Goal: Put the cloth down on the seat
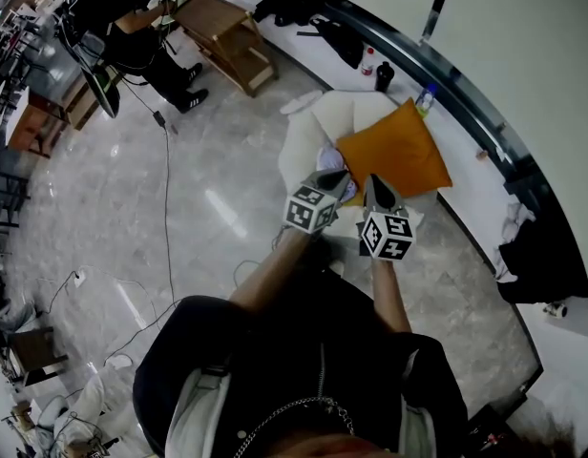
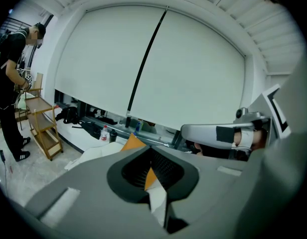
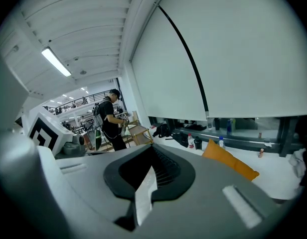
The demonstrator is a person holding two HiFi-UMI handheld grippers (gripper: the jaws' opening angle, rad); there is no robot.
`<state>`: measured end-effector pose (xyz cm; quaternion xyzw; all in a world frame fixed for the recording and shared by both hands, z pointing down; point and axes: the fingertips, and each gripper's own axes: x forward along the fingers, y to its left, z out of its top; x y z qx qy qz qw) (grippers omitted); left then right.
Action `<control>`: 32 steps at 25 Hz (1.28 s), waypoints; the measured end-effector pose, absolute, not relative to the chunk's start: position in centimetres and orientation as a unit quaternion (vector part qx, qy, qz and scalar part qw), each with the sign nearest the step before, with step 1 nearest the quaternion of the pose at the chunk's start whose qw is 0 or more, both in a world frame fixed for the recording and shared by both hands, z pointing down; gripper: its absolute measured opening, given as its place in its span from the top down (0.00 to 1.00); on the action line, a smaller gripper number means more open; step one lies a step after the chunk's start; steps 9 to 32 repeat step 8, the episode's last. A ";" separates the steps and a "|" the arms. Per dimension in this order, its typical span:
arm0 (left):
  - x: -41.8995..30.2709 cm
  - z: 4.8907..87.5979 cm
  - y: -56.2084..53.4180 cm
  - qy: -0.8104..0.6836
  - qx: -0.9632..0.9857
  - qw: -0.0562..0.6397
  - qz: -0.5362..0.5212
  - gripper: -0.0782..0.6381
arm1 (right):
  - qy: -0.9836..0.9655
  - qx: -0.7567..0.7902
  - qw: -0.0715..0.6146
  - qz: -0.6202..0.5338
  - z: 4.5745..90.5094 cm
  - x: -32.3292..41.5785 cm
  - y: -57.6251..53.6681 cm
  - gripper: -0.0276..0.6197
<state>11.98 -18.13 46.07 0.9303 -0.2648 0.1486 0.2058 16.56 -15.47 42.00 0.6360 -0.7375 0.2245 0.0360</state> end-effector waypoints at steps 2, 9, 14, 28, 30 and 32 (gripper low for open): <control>12.0 46.3 -18.0 -0.266 0.930 0.206 0.148 0.88 | -0.739 0.635 0.037 0.224 42.2 16.4 -15.3 0.96; 11.4 46.4 -17.5 -0.266 0.929 0.208 0.151 0.88 | -0.743 0.630 0.039 0.224 42.2 15.6 -15.1 0.96; 11.4 46.4 -17.5 -0.266 0.929 0.208 0.151 0.88 | -0.743 0.630 0.039 0.224 42.2 15.6 -15.1 0.96; 11.4 46.4 -17.5 -0.266 0.929 0.208 0.151 0.88 | -0.743 0.630 0.039 0.224 42.2 15.6 -15.1 0.96; 11.4 46.4 -17.5 -0.266 0.929 0.208 0.151 0.88 | -0.743 0.630 0.039 0.224 42.2 15.6 -15.1 0.96; 11.4 46.4 -17.5 -0.266 0.929 0.208 0.151 0.88 | -0.743 0.630 0.039 0.224 42.2 15.6 -15.1 0.96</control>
